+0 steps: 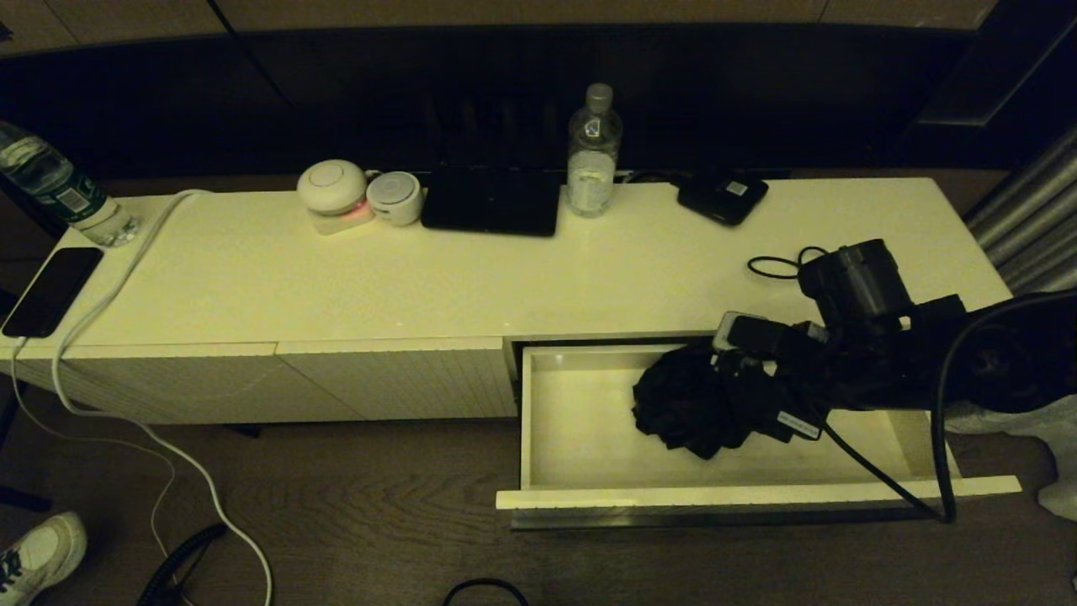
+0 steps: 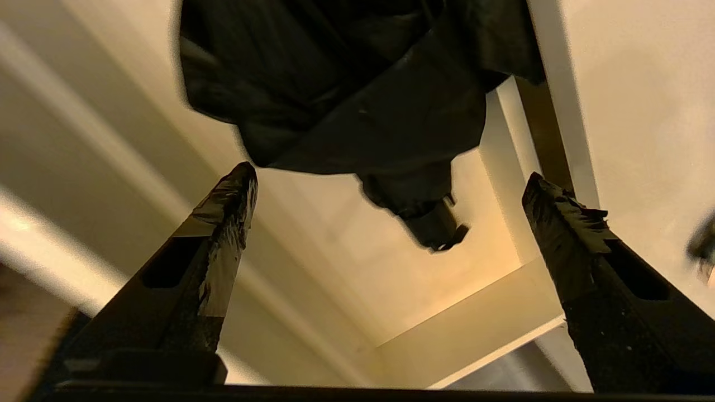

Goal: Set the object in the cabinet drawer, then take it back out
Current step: Take the umbrella out of the drawer and put it on the table

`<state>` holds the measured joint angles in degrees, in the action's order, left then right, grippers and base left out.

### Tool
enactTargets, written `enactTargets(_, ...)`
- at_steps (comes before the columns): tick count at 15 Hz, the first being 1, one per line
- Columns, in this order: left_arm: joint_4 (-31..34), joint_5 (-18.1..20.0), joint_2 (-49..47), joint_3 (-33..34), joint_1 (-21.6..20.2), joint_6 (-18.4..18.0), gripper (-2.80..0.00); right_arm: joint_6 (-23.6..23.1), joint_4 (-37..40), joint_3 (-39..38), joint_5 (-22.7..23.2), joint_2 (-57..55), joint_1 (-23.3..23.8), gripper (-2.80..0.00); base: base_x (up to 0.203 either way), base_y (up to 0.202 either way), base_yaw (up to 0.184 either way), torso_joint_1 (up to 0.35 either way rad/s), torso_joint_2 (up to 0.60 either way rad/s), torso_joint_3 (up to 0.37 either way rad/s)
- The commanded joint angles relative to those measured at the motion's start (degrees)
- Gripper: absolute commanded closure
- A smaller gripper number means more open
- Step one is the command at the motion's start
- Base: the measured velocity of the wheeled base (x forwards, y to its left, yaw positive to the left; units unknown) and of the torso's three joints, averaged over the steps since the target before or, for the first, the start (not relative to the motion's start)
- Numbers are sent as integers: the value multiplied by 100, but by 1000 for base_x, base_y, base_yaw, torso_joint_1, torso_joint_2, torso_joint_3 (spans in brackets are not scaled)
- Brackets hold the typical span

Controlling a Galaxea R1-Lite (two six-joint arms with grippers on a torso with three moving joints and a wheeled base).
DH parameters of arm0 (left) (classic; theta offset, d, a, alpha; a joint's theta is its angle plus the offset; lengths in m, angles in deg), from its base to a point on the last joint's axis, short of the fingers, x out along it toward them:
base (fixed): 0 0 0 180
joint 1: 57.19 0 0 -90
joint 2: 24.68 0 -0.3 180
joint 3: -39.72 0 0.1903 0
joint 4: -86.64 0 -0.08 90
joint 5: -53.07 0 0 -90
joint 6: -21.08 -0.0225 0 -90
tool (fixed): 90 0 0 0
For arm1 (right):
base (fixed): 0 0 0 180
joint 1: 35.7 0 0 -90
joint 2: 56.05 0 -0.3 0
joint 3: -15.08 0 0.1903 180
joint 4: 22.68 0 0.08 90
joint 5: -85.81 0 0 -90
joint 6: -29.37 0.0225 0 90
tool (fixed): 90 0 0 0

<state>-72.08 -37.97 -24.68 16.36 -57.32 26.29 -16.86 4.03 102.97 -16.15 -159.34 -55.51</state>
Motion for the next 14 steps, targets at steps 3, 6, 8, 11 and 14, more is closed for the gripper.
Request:
enactTargets(3, -2, -2, 9, 0, -4, 7, 0, -234, -70, 85, -5, -355, 52, -280, 0, 0, 0, 0, 0, 0)
enactTargets(6, -2, -2, 9, 0, -4, 7, 0, -606, -56, 95, 0, -454, 145, -280, 0, 0, 0, 0, 0, 0)
enactTargets(8, -2, -2, 9, 0, -4, 7, 0, -607, -73, 169, 0, -566, 161, -280, 0, 0, 0, 0, 0, 0)
enactTargets(11, -2, -2, 9, 0, -3, 7, 0, -615, -79, 389, 0, -737, 262, -280, 0, 0, 0, 0, 0, 0)
enactTargets(14, -2, -2, 9, 0, -4, 7, 0, -634, -73, 483, 0, -834, 295, -280, 0, 0, 0, 0, 0, 0)
